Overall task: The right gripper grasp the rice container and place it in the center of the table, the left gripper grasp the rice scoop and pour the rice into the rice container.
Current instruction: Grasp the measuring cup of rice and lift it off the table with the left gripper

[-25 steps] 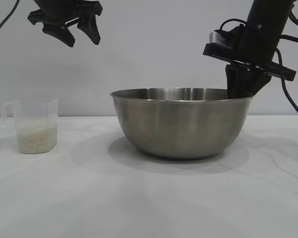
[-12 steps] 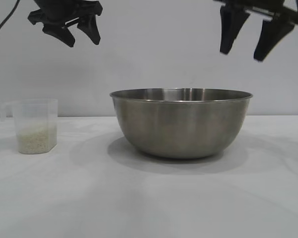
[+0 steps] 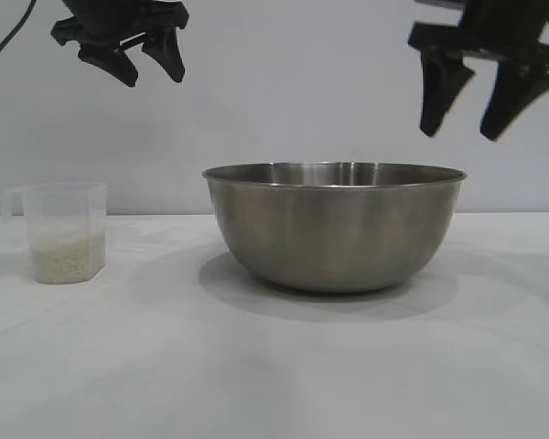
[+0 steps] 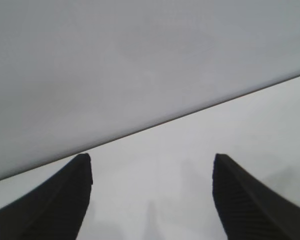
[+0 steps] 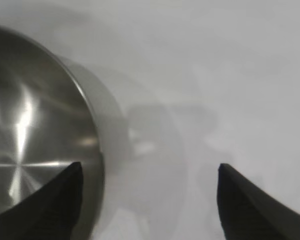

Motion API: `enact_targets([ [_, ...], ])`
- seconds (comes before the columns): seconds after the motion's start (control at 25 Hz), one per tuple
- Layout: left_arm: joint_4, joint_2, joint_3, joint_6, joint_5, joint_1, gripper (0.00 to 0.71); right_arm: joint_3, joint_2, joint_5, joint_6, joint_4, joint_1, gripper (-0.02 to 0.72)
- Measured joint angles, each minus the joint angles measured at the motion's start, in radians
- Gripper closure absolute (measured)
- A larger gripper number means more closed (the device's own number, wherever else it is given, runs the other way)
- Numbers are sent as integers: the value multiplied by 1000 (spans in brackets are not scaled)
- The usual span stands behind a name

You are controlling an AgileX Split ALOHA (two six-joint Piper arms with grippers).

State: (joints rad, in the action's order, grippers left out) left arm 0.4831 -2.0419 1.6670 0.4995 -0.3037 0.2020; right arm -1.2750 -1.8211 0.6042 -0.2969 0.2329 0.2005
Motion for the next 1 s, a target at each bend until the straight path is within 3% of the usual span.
enact_targets([
  [0.2,-2,0,0,0,0,0,277,233,220,-186,-10,0,0,212],
  [0.28,-2,0,0,0,0,0,277,336,314,-230,-11,0,0,212],
  [0.44,-2,0,0,0,0,0,277,524,502,-246,-11,0,0,212],
  [0.52,-2,0,0,0,0,0,277,591,588,-226,-11,7,0,212],
  [0.68,-2,0,0,0,0,0,277,670,759,-112,-11,39,0,212],
  [1.0,-2,0,0,0,0,0,277,793,1129,81,-11,37,0,212],
])
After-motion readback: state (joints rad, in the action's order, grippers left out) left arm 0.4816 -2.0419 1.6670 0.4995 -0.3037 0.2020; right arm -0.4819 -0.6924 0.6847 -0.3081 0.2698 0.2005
